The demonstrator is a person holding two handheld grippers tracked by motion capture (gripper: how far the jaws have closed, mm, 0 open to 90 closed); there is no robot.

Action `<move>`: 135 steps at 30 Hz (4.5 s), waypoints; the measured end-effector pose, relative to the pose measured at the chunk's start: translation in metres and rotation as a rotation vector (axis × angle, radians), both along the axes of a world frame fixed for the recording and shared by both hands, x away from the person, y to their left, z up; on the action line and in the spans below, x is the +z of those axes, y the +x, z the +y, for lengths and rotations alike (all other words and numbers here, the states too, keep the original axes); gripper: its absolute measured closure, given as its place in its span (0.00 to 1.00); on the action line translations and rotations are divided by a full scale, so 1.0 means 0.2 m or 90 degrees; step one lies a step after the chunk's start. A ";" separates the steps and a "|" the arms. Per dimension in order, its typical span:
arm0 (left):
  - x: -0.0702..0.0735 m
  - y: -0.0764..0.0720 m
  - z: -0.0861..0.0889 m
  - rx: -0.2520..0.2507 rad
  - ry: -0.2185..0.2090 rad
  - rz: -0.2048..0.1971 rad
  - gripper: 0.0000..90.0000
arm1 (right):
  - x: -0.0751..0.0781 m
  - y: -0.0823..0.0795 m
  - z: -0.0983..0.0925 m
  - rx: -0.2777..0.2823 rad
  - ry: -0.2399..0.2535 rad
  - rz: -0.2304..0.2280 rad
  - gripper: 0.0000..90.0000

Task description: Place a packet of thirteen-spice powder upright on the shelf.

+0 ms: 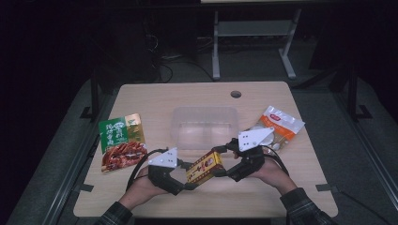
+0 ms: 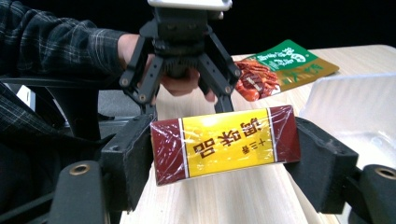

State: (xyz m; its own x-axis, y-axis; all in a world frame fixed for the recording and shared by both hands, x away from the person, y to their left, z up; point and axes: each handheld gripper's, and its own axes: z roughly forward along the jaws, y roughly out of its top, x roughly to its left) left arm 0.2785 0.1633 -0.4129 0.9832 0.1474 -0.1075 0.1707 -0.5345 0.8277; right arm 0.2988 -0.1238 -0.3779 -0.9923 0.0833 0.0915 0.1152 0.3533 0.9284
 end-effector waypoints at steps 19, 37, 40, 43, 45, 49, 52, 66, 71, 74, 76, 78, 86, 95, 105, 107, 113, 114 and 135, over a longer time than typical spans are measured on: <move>-0.04 0.01 -0.09 -0.042 0.009 0.018 0.36 | 0.06 -0.02 0.11 0.021 0.036 -0.011 0.33; -0.07 0.01 -0.10 -0.037 0.019 0.014 0.33 | 0.06 -0.04 0.19 0.021 0.015 -0.009 0.35; -0.08 0.01 -0.09 -0.028 0.026 0.013 0.31 | 0.06 -0.03 0.19 0.015 0.015 -0.010 0.35; -0.09 0.01 -0.06 -0.012 0.034 0.009 0.27 | 0.06 -0.03 0.19 0.014 0.015 -0.012 0.35; -0.09 0.01 -0.04 0.000 0.035 0.010 0.25 | 0.06 -0.03 0.18 0.010 0.009 -0.012 0.35; -0.11 0.00 0.03 0.020 0.048 0.023 0.23 | 0.05 -0.02 0.17 0.010 0.001 -0.007 0.35; -0.12 -0.02 0.07 0.045 0.054 0.027 0.22 | 0.05 0.00 0.17 0.012 -0.008 -0.015 0.35; -0.13 -0.07 0.22 0.134 0.073 0.023 0.22 | 0.13 0.10 0.15 -0.001 -0.037 -0.043 0.35; -0.12 -0.07 0.21 0.134 0.068 0.022 0.22 | 0.17 0.16 0.14 -0.010 -0.038 -0.043 0.35; -0.13 -0.07 0.21 0.137 0.067 0.024 0.22 | 0.18 0.19 0.13 -0.012 -0.038 -0.042 0.35; -0.13 -0.06 0.21 0.130 0.078 0.022 0.22 | 0.19 0.22 0.13 -0.016 -0.040 -0.046 0.35; -0.13 -0.05 0.21 0.128 0.081 0.023 0.22 | 0.20 0.24 0.13 -0.016 -0.040 -0.046 0.35; -0.14 -0.05 0.21 0.131 0.080 0.030 0.22 | 0.25 0.36 0.12 -0.025 -0.043 -0.062 0.35; -0.14 -0.04 0.22 0.130 0.080 0.034 0.22 | 0.26 0.51 0.12 -0.028 -0.048 -0.067 0.35; -0.15 -0.04 0.23 0.135 0.077 0.036 0.22 | 0.17 0.66 0.09 -0.050 -0.014 -0.067 0.35; -0.15 -0.05 0.24 0.139 0.077 0.038 0.22 | 0.15 0.68 0.09 -0.052 -0.011 -0.063 0.35; -0.16 -0.09 0.27 0.153 0.083 0.040 0.22 | 0.12 0.73 0.07 -0.061 0.000 -0.061 0.35; -0.16 -0.10 0.28 0.158 0.082 0.043 0.22 | 0.11 0.74 0.07 -0.060 0.003 -0.057 0.35; -0.19 -0.18 0.36 0.197 0.087 0.059 0.22 | -0.05 0.83 0.10 -0.033 -0.042 -0.045 0.35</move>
